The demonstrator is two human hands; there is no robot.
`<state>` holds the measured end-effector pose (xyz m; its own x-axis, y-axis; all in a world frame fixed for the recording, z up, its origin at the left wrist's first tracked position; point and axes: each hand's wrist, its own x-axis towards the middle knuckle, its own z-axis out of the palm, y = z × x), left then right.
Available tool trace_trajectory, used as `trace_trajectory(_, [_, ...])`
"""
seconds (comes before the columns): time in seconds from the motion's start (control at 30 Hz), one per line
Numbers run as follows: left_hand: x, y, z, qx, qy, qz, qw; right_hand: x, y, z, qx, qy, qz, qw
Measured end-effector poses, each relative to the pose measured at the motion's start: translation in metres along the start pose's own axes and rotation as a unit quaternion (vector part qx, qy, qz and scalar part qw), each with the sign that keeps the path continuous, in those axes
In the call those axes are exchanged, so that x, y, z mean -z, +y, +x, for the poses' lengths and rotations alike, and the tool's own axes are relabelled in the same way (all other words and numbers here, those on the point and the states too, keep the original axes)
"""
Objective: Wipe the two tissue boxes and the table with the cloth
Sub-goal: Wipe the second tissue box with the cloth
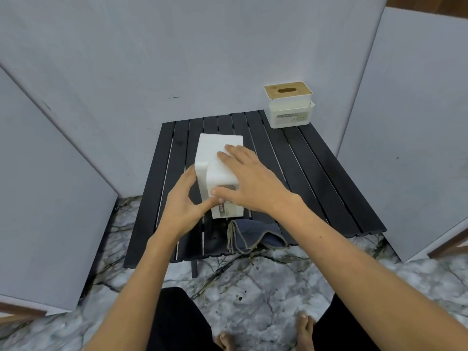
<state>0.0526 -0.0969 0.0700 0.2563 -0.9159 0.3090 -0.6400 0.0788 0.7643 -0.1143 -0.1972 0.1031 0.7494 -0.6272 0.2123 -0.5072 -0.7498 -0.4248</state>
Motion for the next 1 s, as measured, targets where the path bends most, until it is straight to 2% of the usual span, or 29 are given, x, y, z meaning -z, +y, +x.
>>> trace_trajectory(0.17, [-0.006,0.006,0.006,-0.028,-0.023,0.023,0.999,0.001,0.027,-0.013,-0.001,0.045,-0.022,0.999])
trace_trajectory(0.37, [-0.022,-0.012,-0.002,0.087,-0.052,-0.037,0.994,0.001,0.052,-0.033,-0.025,0.115,0.089,0.989])
trace_trajectory(0.53, [-0.028,-0.032,-0.012,0.167,-0.061,-0.105,0.978,-0.003,0.066,-0.050,-0.054,0.146,0.212,0.965])
trace_trajectory(0.63, [-0.033,-0.028,-0.011,0.164,-0.036,-0.154,0.974,-0.008,0.071,-0.057,-0.073,0.171,0.283,0.941])
trace_trajectory(0.73, [-0.040,-0.017,-0.009,0.149,-0.017,-0.170,0.974,-0.010,0.076,-0.063,-0.094,0.174,0.299,0.934])
trace_trajectory(1.0, [-0.032,-0.008,-0.007,0.120,0.007,-0.098,0.988,-0.028,0.089,-0.072,-0.141,0.138,0.300,0.933])
